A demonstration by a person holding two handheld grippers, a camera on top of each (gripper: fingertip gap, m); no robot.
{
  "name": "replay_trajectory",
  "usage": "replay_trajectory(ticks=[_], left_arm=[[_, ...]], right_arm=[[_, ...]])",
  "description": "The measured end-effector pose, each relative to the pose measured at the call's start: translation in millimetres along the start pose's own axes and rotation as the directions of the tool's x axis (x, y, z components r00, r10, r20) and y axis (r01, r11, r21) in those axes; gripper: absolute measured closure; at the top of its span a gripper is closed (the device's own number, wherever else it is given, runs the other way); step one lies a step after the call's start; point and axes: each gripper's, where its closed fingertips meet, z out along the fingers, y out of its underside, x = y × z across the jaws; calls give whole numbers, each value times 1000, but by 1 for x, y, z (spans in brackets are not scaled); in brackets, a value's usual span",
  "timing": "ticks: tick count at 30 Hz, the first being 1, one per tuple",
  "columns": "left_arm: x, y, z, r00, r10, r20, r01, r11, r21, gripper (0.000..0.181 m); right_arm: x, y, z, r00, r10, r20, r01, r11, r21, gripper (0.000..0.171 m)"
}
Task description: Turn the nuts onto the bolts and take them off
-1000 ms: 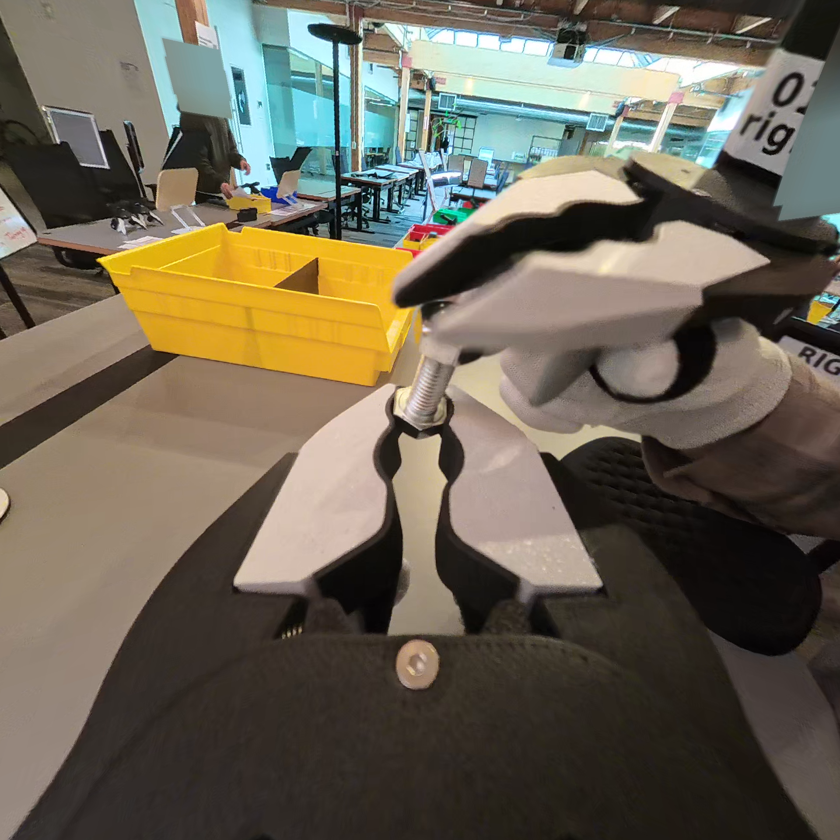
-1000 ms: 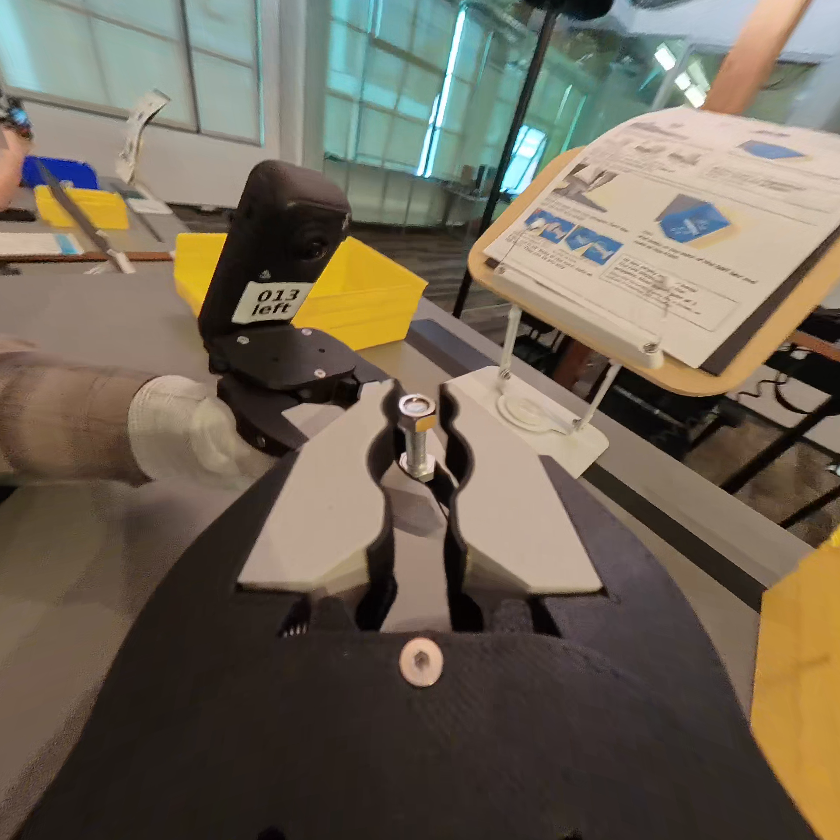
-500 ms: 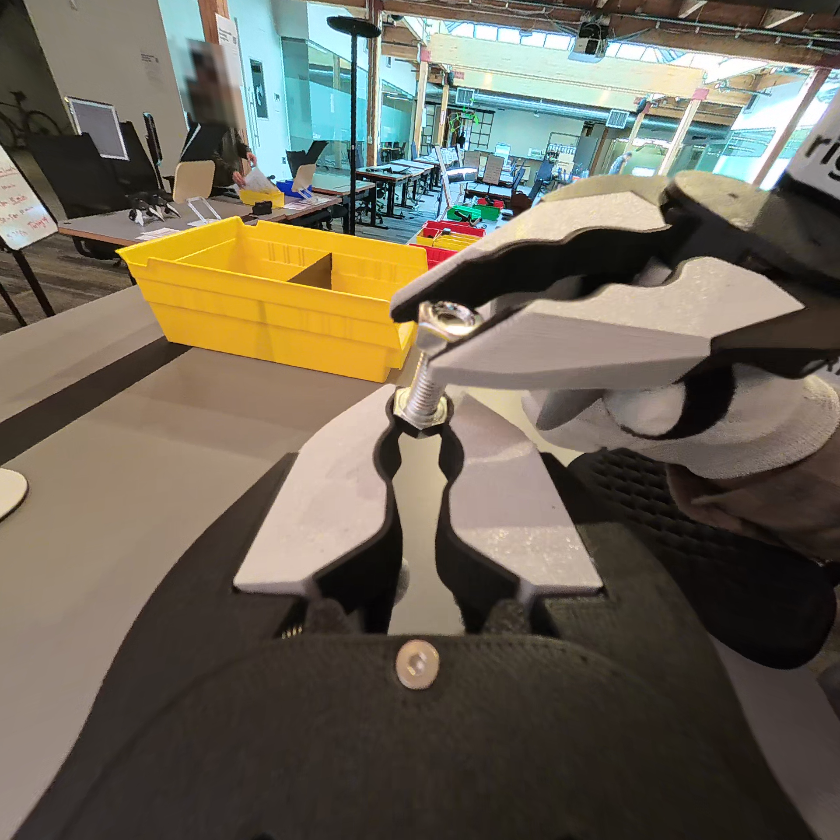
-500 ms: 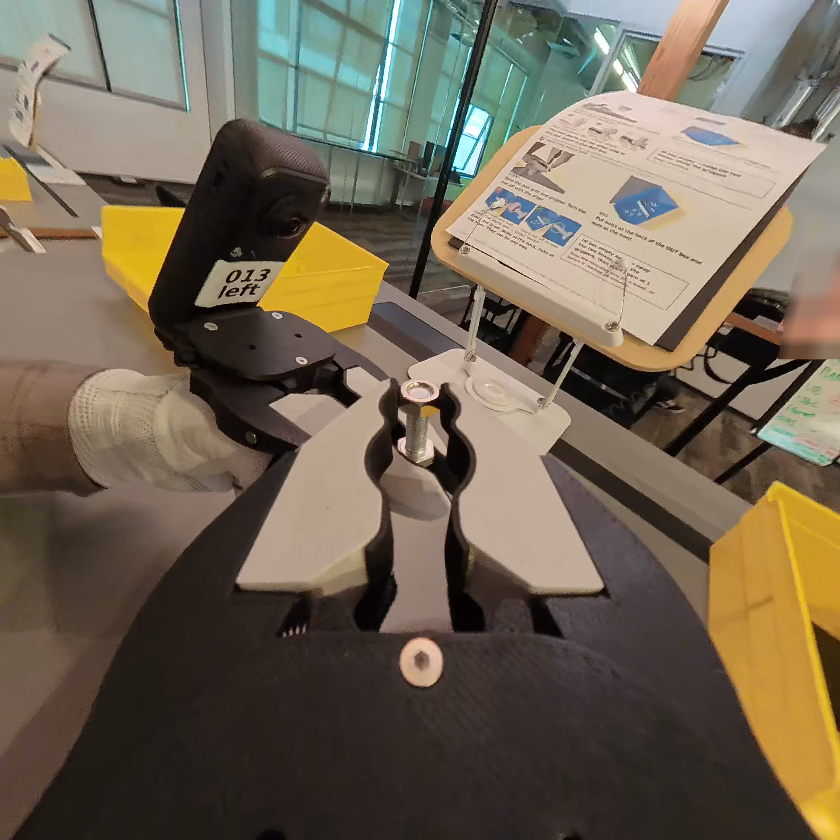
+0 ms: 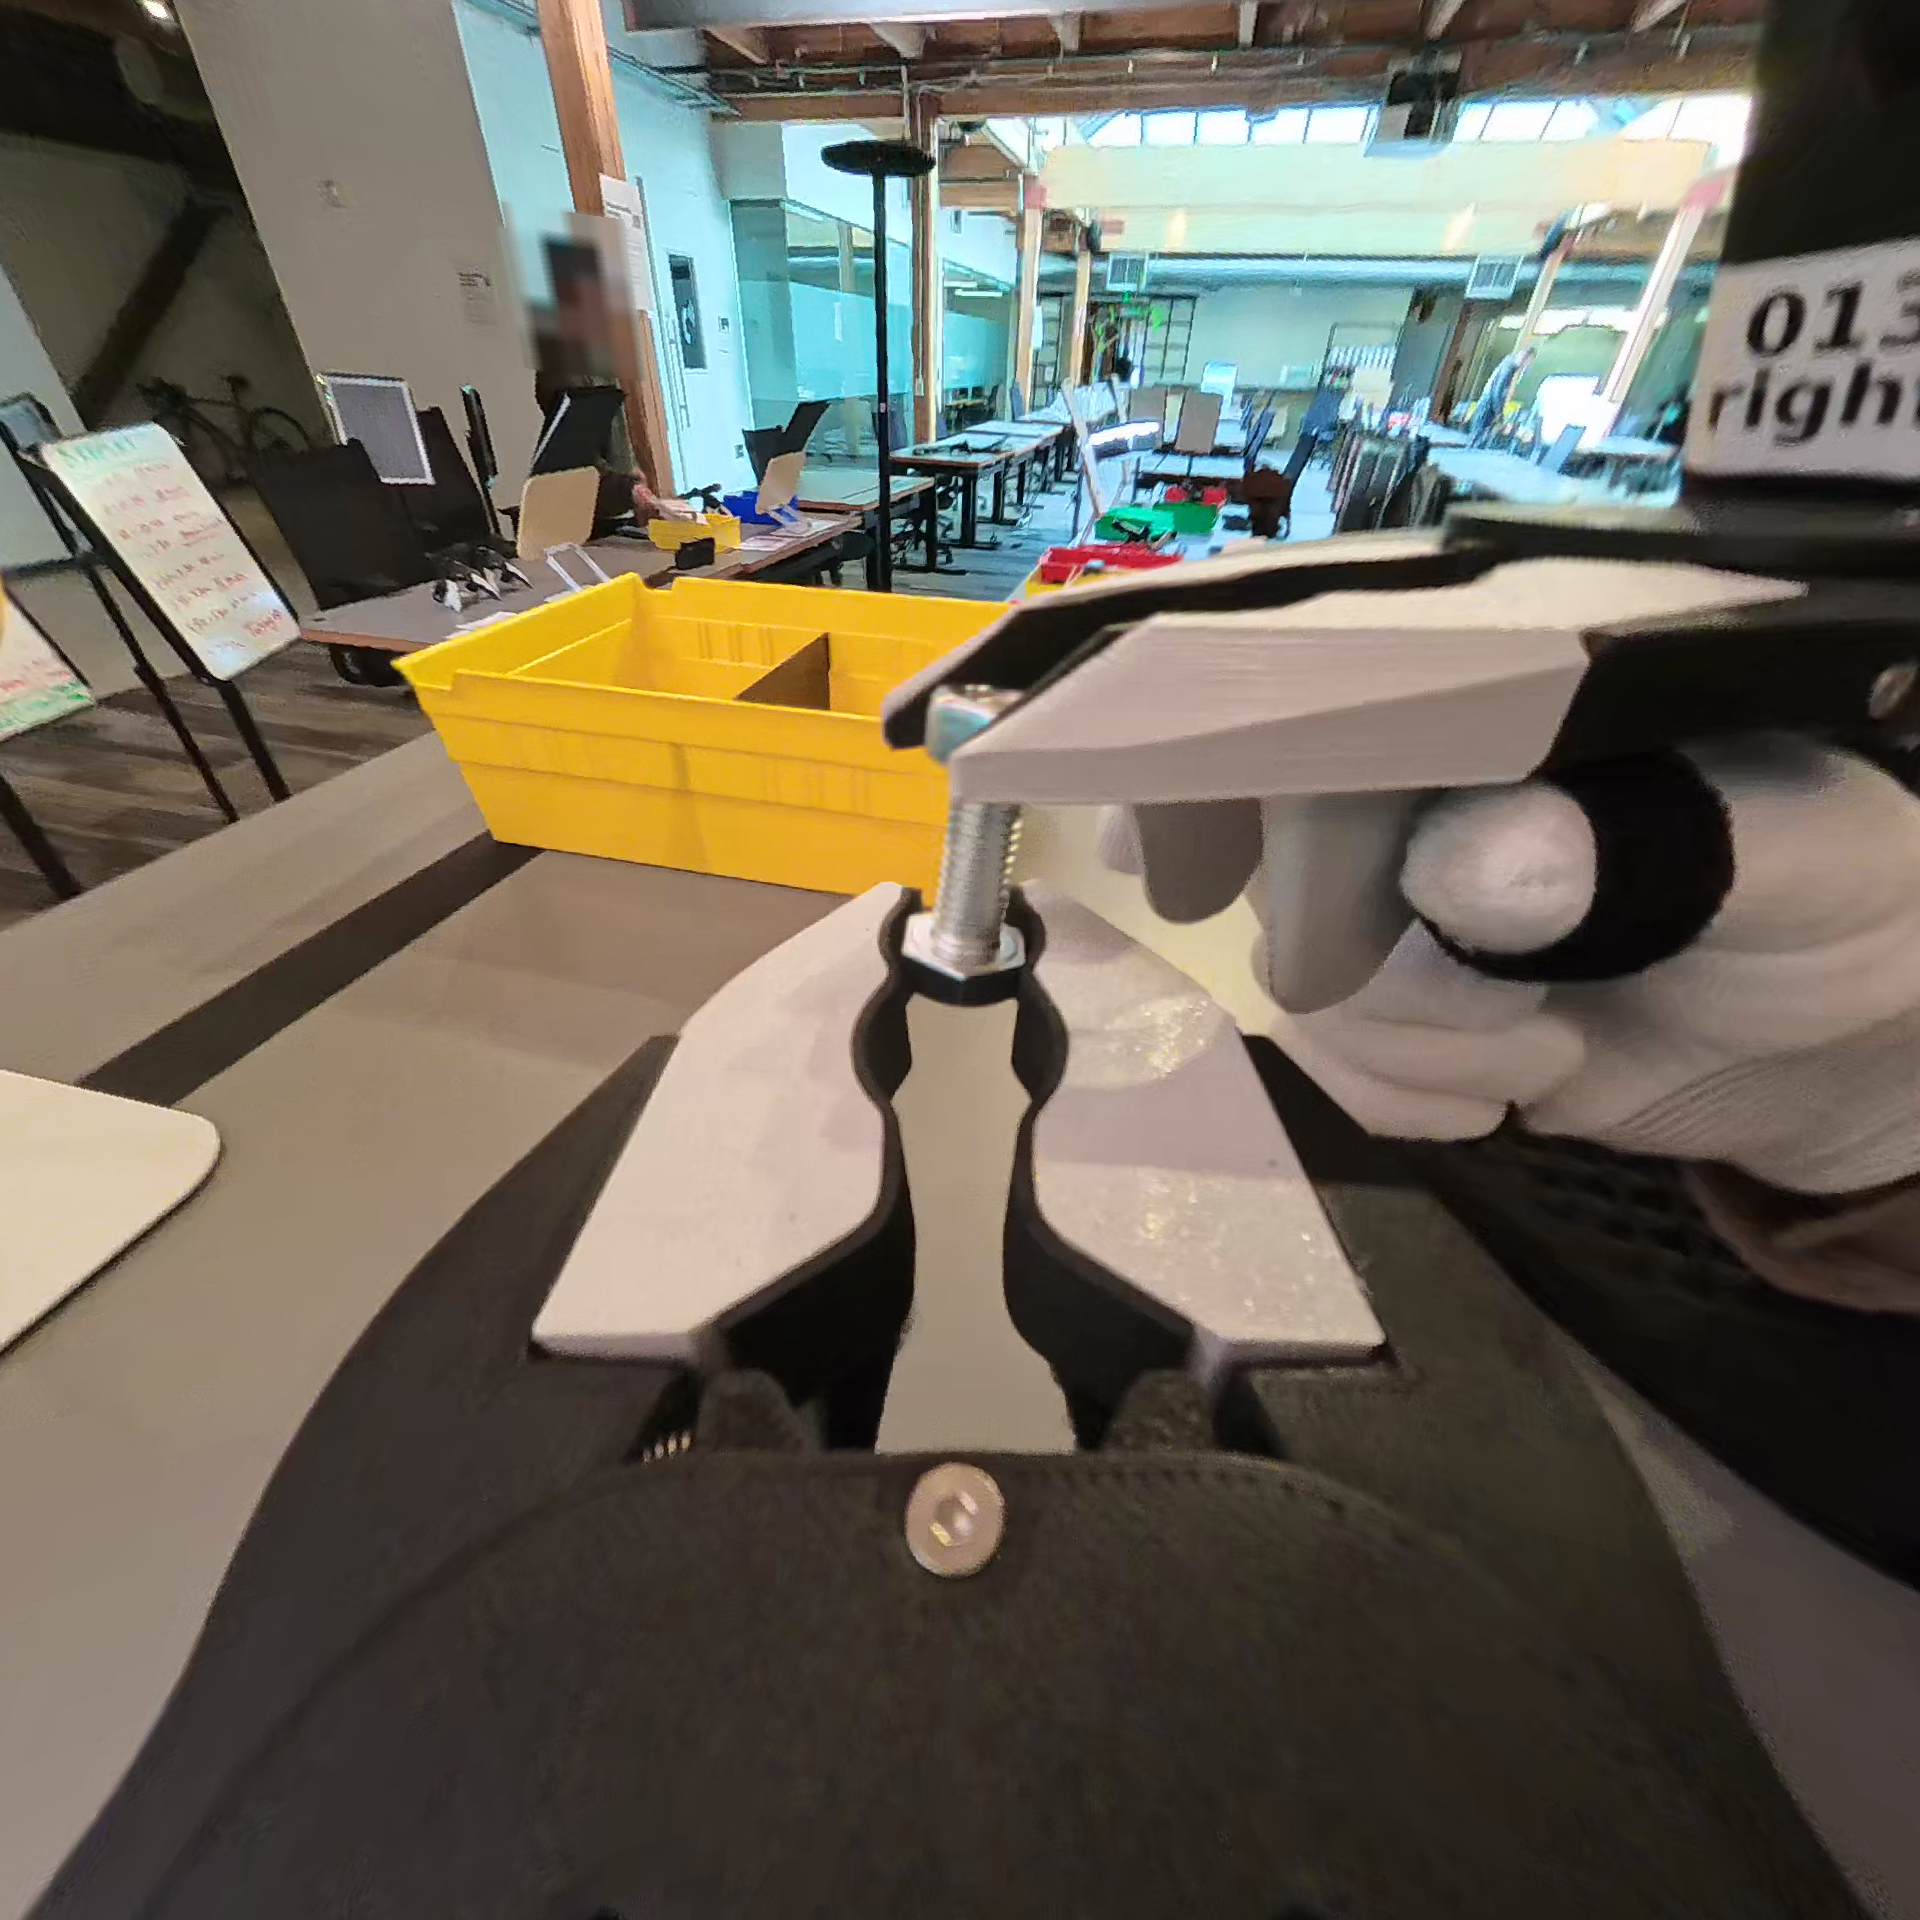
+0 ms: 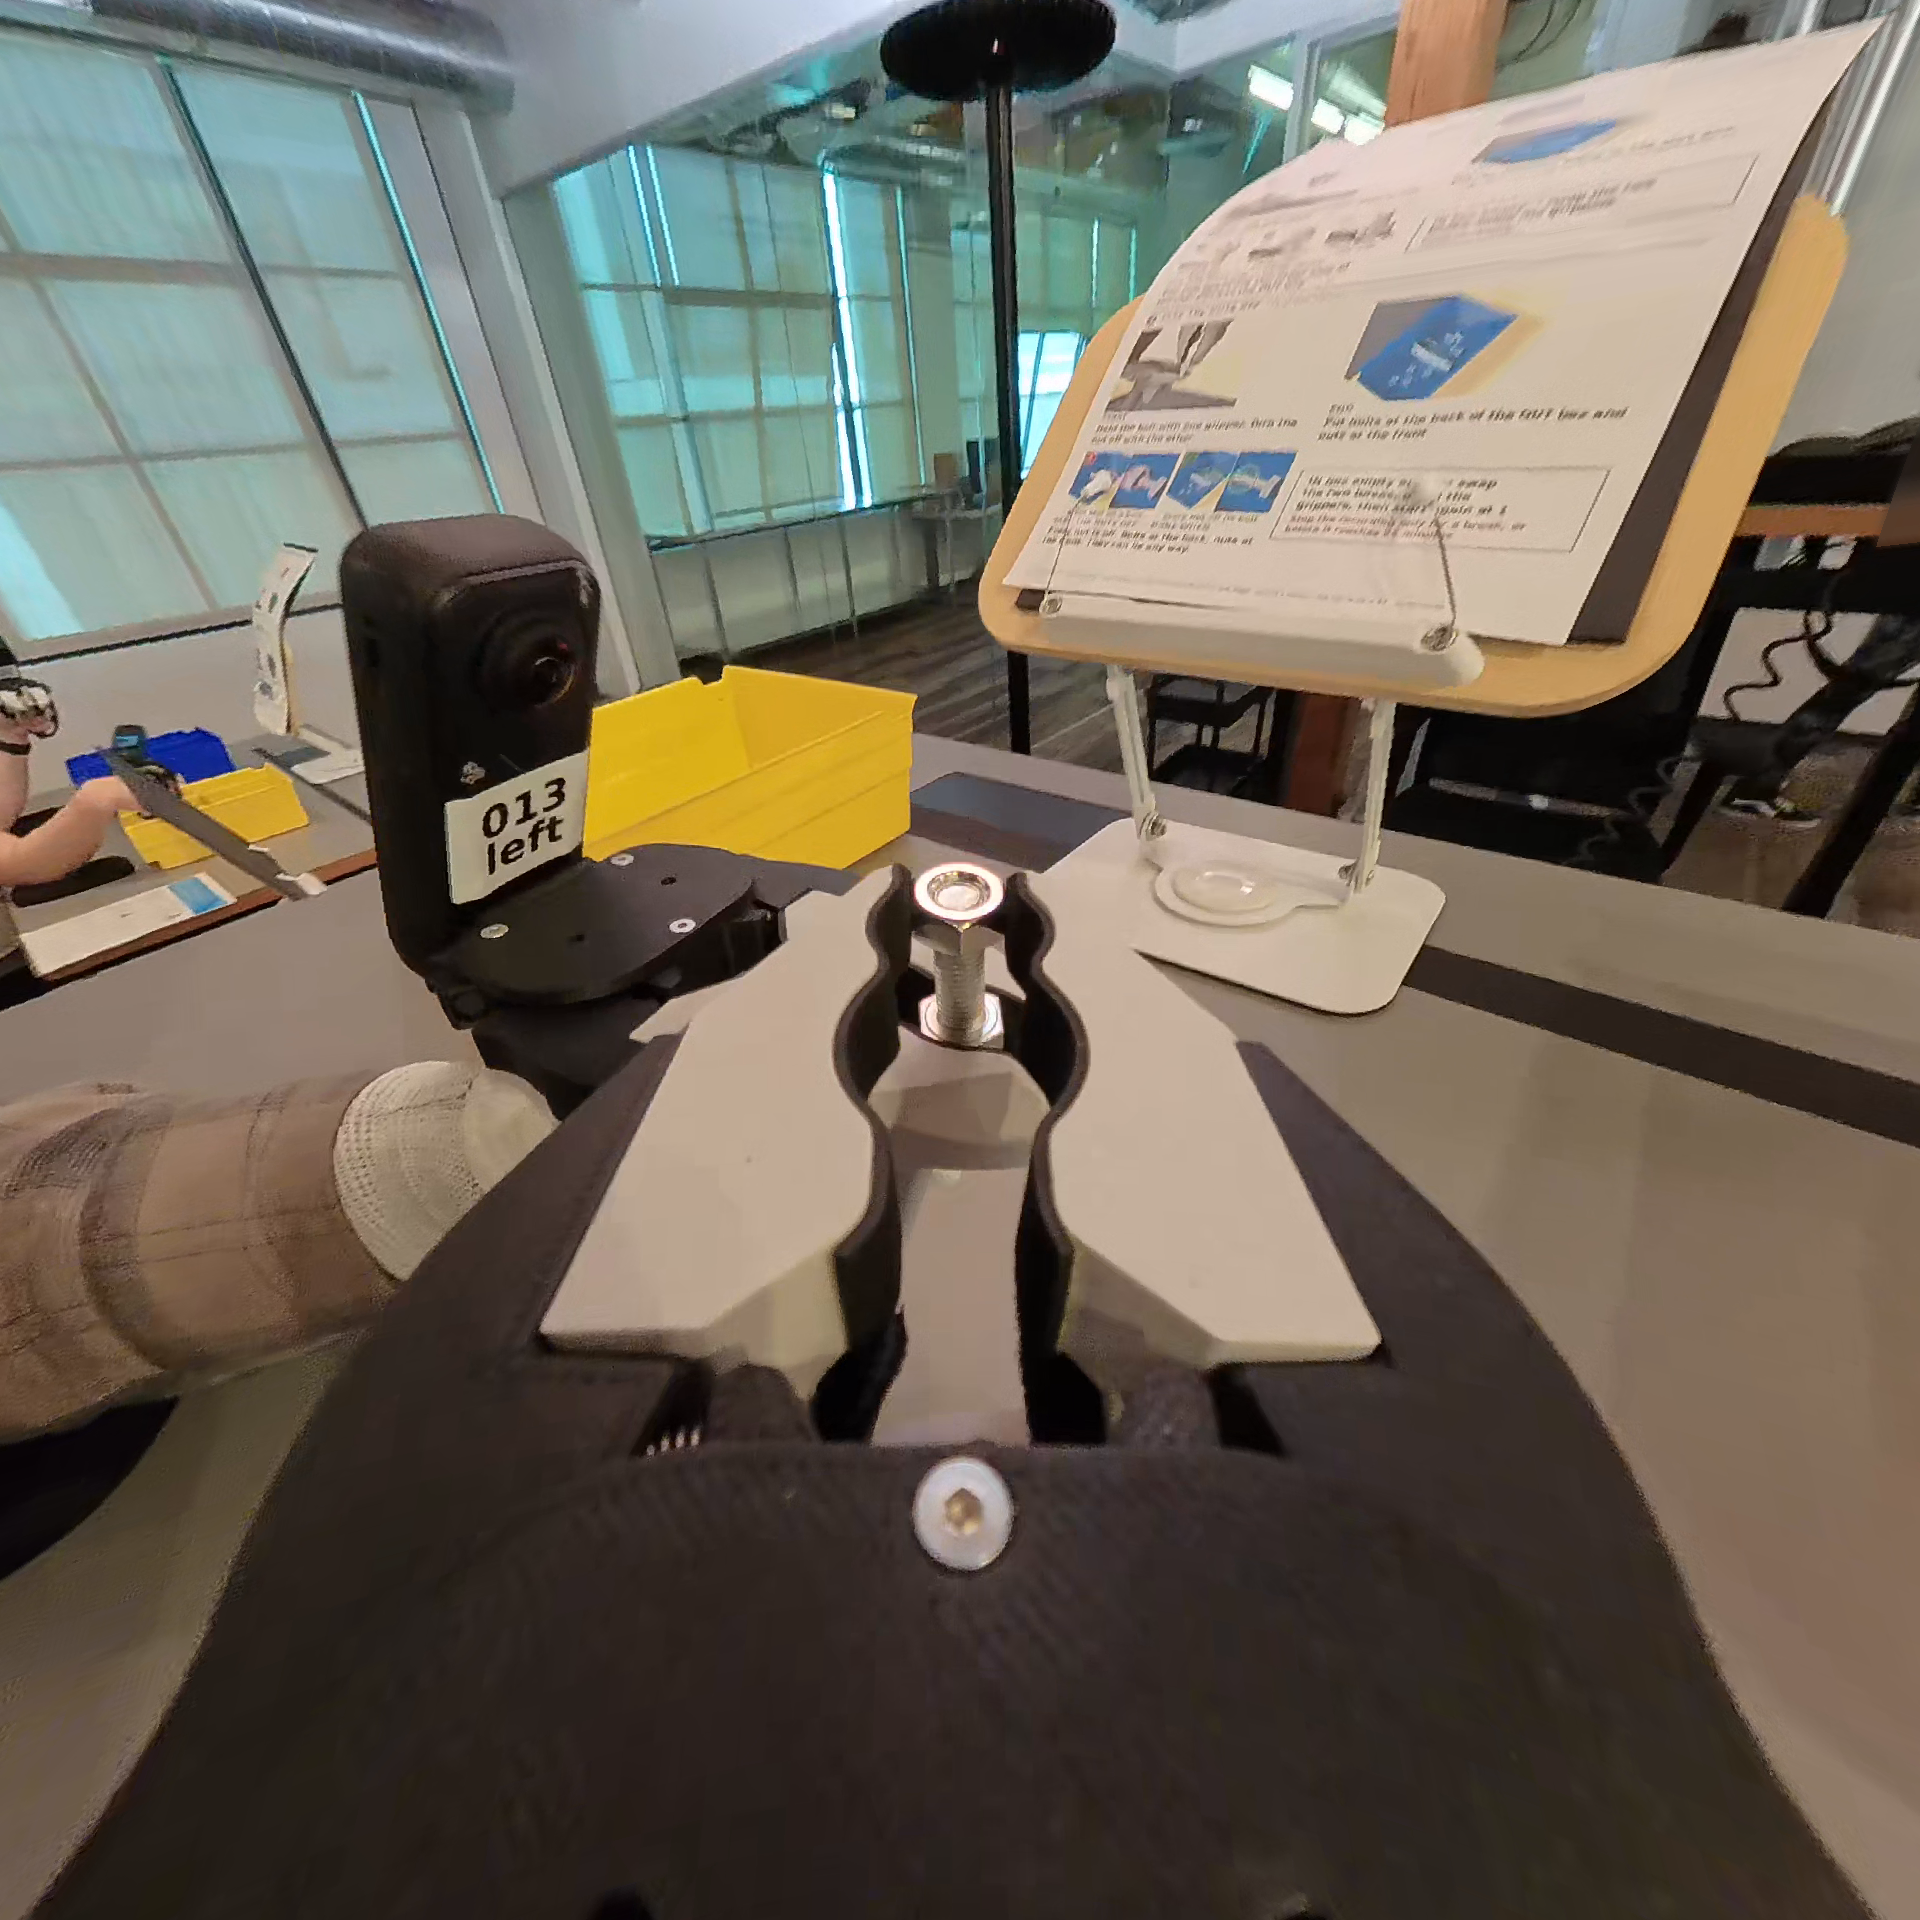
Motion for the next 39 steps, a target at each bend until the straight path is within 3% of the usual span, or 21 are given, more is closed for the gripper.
replay_trajectory(ticks=[8,22,26,28,36,39], left_arm=[[0,6,1,990,139,29,-137,989,-53,163],[-2,5,1,993,108,37,-107,993,-41,164],[-11,7,0,995,61,73,-58,997,-43,164],[-13,5,-1,995,55,84,-52,998,-35,164],[-20,0,-2,977,108,182,-114,993,21,165],[-19,-5,-5,965,154,211,-167,985,49,164]], right_arm=[[0,5,1,995,84,50,-80,993,-90,156],[2,6,3,998,62,28,-59,993,-105,156],[7,3,1,999,8,-33,-11,996,-90,128],[5,3,0,997,-38,-69,33,996,-80,126],[-1,1,7,989,45,-141,-45,999,9,135],[-3,0,10,990,19,-138,-20,1000,-8,148]])
